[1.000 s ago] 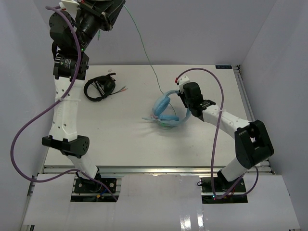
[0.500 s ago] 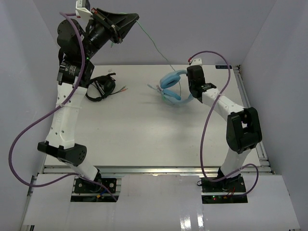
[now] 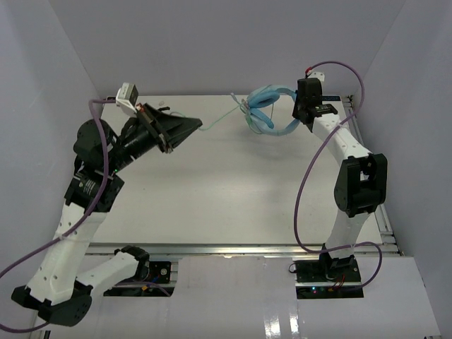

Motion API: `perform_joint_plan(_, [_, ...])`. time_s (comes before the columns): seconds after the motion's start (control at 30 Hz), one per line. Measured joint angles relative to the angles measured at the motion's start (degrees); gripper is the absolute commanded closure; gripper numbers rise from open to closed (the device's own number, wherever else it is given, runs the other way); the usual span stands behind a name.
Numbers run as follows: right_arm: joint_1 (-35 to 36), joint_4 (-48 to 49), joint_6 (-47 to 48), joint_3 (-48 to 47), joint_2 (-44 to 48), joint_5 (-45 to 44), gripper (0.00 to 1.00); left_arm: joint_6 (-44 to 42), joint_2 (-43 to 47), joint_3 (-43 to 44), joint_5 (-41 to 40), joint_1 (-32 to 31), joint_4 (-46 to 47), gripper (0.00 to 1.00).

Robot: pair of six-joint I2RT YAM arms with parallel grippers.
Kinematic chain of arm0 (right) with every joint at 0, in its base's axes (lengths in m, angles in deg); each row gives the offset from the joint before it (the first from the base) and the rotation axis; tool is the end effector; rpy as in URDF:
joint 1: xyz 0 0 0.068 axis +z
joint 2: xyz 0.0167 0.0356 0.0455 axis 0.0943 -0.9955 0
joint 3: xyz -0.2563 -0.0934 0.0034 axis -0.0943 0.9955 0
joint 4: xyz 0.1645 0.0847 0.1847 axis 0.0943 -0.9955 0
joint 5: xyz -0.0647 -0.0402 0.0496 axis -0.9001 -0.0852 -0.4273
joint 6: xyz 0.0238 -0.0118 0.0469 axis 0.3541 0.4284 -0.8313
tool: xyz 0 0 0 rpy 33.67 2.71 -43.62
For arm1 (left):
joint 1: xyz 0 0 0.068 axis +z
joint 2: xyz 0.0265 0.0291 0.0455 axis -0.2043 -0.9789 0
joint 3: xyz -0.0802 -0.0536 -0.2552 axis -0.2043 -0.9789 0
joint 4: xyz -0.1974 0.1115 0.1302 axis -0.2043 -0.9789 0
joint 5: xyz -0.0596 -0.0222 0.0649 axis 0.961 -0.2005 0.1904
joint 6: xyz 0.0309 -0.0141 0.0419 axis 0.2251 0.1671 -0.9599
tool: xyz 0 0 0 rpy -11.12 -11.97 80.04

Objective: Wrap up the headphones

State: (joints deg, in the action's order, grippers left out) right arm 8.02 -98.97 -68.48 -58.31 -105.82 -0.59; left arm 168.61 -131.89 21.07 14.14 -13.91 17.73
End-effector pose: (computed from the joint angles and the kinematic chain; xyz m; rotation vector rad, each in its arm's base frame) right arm 0.4300 0.0879 0.3095 0.2421 2.0540 -0.1516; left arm 0.1540 -0.0917 0.5043 -0.3521 1.6959 -1.7599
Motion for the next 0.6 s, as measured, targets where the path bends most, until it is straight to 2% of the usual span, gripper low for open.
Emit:
perform_joint_plan(0.17, [-1.31,-2.95,-2.00,-3.72,-0.99,3.31,0.92,0.73,14.00,-15.86,1.30,-0.02,-0.41,1.00])
perform_joint_plan(0.27, [-1.23,-3.86,-2.80,-5.43,-1.17,5.00,0.92,1.00,18.69,-21.59,2.92,-0.02,-0.78,1.00])
perform_joint_plan(0.43, [-1.22,-4.65,-4.58,-6.36,-1.18,6.25,0.92,1.08,20.42,-27.16,5.88,-0.02,-0.36,1.00])
perform_joint_plan(0.6, [-1.51,-6.12,-7.22,-6.36,-1.70,7.67,0.92,0.34,17.48,-28.19,8.02,-0.34,0.17,1.00])
